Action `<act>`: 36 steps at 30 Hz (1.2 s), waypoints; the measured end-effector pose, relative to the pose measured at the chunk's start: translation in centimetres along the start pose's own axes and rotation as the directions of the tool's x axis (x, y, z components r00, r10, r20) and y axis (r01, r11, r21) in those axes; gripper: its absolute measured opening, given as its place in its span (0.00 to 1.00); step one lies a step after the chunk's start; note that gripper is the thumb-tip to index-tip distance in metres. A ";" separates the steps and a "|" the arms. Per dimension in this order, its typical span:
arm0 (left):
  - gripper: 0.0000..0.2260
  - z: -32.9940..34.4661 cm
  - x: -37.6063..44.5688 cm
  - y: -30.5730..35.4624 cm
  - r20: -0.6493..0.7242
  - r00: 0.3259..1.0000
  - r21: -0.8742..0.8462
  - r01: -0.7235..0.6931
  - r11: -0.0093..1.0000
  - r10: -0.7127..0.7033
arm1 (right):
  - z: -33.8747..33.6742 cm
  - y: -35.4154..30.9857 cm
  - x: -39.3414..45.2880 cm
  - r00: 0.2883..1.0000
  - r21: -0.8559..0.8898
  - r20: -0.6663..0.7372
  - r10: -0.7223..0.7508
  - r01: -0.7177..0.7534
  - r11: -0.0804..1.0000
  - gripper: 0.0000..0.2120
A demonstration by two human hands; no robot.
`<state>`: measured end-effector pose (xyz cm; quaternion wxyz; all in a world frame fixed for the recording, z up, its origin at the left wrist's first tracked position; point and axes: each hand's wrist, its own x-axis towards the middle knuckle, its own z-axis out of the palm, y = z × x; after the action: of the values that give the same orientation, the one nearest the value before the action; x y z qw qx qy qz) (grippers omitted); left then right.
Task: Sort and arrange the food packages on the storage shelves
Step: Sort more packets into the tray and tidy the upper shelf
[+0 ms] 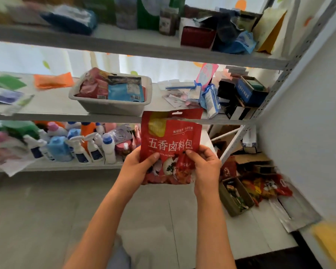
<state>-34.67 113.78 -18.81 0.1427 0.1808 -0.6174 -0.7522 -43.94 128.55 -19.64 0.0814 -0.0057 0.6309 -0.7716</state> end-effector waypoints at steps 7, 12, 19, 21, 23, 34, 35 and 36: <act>0.20 -6.3 3.1 0.7 -0.079 0.997 0.106 0.025 0.994 -0.016 | 7.6 2.4 2.7 0.994 0.055 0.040 0.099 -0.101 0.993 0.09; 0.21 -10.2 7.5 1.3 -0.189 0.982 0.100 0.043 0.994 -0.023 | 12.7 2.9 5.6 0.986 0.039 0.113 0.127 -0.132 0.990 0.10; 0.21 -14.3 16.3 2.9 -0.233 0.972 0.152 0.023 0.988 0.013 | 19.8 3.9 11.9 0.978 -0.078 0.153 0.140 -0.129 0.989 0.17; 0.20 -15.2 19.1 3.3 -0.241 0.970 0.161 0.027 0.987 0.012 | 21.6 4.2 13.8 0.973 -0.114 0.188 0.137 -0.117 0.987 0.23; 0.20 -16.1 22.0 3.7 -0.254 0.967 0.175 0.033 0.984 0.013 | 23.0 4.4 15.8 0.963 -0.163 0.230 0.139 -0.102 0.981 0.27; 0.35 -19.8 35.8 4.0 -0.191 0.963 0.525 -0.064 0.849 0.191 | 30.9 7.1 27.4 0.987 -0.381 0.144 0.068 -0.008 0.925 0.32; 0.37 -20.2 37.0 3.7 -0.124 0.968 0.597 -0.102 0.795 0.218 | 31.5 7.4 28.3 0.989 -0.451 0.141 0.034 0.033 0.892 0.30; 0.37 -20.5 38.0 3.3 -0.056 0.973 0.657 -0.133 0.742 0.224 | 31.9 7.7 29.3 0.989 -0.526 0.146 0.000 0.078 0.847 0.28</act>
<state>-59.43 78.53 -22.76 0.1829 0.2078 -0.8433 -0.4608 -68.34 92.13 -23.42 0.1050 -0.0950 0.8117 -0.5667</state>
